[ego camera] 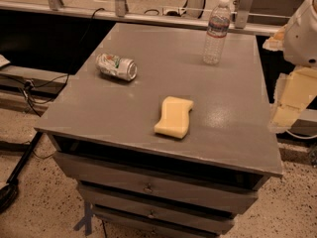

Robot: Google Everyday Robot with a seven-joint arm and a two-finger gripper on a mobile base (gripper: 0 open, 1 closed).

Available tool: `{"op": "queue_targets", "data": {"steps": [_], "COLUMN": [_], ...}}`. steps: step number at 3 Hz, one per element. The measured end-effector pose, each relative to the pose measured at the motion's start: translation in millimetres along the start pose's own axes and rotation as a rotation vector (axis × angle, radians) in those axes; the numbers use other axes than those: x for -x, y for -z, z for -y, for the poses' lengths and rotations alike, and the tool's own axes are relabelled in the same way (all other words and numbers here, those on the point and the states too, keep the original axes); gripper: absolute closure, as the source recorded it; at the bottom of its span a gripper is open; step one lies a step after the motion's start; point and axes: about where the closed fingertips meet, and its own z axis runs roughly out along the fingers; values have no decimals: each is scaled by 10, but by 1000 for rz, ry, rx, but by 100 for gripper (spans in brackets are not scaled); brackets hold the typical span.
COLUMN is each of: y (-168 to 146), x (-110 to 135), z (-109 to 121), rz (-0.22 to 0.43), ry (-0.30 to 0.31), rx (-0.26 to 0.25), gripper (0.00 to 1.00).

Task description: Place 7up can upright

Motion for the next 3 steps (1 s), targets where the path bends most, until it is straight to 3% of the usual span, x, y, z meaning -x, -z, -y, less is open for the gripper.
{"op": "queue_targets", "data": {"steps": [1, 2, 3], "y": [0, -149, -386], "x": [41, 660, 1427], "z": [18, 282, 612], "rz": [7, 97, 192], "ry": [1, 10, 7], "rx": [-2, 6, 19], "gripper": [0, 0, 0]}}
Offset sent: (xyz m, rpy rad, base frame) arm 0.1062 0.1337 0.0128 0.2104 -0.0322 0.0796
